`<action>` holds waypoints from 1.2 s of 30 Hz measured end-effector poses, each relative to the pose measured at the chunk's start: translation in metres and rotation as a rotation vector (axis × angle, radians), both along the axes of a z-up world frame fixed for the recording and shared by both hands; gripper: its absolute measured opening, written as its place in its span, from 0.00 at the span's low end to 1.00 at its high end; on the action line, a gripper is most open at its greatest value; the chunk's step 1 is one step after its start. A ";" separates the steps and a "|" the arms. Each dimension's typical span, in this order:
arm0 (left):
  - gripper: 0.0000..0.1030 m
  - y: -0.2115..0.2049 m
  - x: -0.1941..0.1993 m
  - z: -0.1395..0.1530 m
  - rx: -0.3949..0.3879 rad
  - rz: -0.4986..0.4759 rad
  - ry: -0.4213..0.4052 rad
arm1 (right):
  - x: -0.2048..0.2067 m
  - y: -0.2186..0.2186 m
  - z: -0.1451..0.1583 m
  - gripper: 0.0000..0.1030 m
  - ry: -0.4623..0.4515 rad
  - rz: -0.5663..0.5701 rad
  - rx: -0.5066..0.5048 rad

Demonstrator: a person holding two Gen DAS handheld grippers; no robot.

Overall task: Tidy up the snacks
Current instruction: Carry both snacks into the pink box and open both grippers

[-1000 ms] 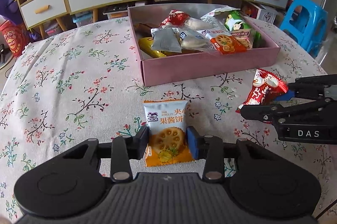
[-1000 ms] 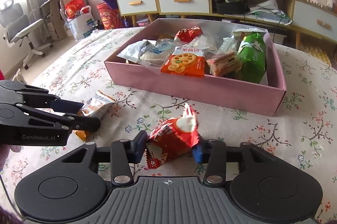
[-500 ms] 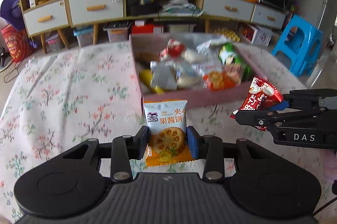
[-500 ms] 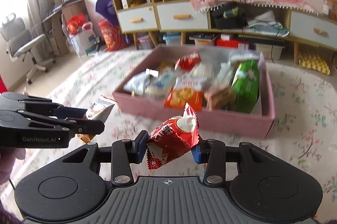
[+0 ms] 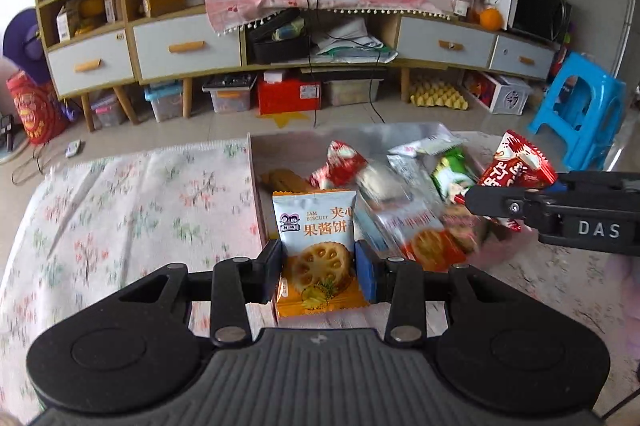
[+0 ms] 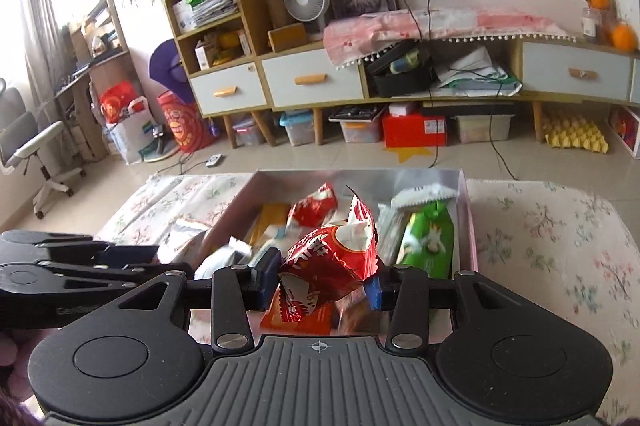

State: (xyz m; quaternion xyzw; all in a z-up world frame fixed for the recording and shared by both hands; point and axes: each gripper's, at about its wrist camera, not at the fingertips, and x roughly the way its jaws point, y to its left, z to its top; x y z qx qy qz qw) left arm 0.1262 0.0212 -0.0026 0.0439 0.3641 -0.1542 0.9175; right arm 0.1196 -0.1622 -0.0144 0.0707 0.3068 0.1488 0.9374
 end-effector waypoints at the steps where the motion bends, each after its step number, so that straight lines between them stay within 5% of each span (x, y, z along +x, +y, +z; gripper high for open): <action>1: 0.35 -0.001 0.006 -0.001 0.004 -0.004 -0.003 | 0.008 0.000 -0.001 0.40 0.006 0.000 -0.007; 10: 0.35 -0.016 0.051 -0.016 0.035 0.004 -0.004 | 0.071 0.005 -0.022 0.41 0.067 -0.031 -0.043; 19: 0.39 -0.022 0.060 -0.024 0.070 -0.001 -0.011 | 0.090 0.003 -0.031 0.44 0.060 -0.054 -0.046; 23: 0.64 -0.021 0.054 -0.021 0.079 0.006 -0.038 | 0.088 -0.001 -0.026 0.66 0.034 -0.054 -0.025; 36: 0.83 -0.019 0.031 -0.002 0.106 -0.008 -0.028 | 0.057 -0.009 0.000 0.77 0.037 -0.062 -0.034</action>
